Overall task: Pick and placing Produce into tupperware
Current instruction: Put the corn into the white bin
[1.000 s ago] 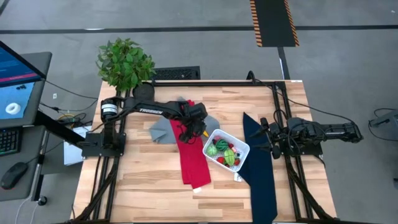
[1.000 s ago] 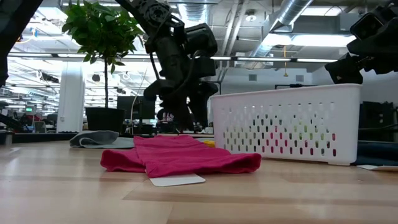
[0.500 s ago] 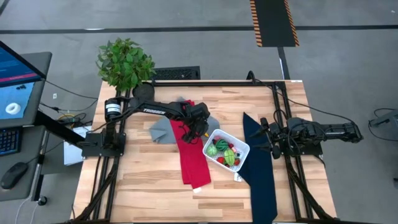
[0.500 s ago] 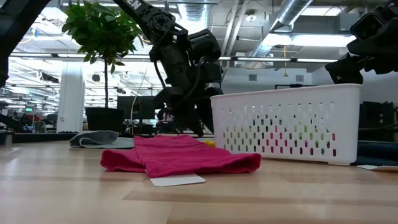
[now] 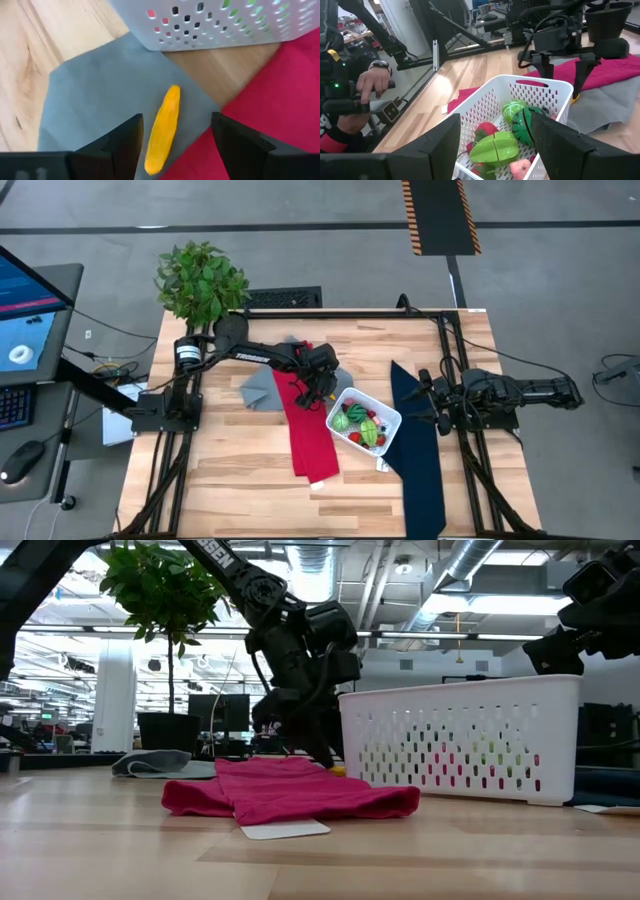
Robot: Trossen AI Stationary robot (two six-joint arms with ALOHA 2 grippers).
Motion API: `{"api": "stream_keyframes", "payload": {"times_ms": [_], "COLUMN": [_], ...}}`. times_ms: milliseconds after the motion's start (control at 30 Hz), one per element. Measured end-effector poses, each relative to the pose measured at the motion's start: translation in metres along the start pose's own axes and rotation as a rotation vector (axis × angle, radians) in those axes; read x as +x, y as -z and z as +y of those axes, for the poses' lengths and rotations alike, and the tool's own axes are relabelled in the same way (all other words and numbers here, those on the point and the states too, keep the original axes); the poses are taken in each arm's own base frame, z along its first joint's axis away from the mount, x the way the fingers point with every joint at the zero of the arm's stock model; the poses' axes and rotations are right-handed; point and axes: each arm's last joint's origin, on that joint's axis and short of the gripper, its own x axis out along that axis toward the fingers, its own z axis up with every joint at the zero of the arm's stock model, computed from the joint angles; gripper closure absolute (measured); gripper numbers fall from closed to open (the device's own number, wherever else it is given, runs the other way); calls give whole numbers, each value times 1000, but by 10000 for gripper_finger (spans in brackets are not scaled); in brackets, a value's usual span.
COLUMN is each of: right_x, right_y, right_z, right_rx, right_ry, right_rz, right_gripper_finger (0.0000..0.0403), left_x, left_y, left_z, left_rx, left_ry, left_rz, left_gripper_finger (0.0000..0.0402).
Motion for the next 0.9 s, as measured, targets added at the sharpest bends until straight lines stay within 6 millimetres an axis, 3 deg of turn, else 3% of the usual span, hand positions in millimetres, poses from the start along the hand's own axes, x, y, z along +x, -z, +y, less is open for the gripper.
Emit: {"api": "stream_keyframes", "payload": {"times_ms": [533,900], "right_x": [0,0], "right_y": [0,0], "right_z": [0,0], "right_rx": [0,0], "right_ry": [0,0], "right_rz": [0,0], "right_gripper_finger": [138,138], "left_x": [-3,5], "left_y": [7,12], "left_z": [7,8], "left_rx": [-87,-147], "left_ry": [17,34], "left_rz": [-20,30], "left_gripper_finger": [177,178]}}
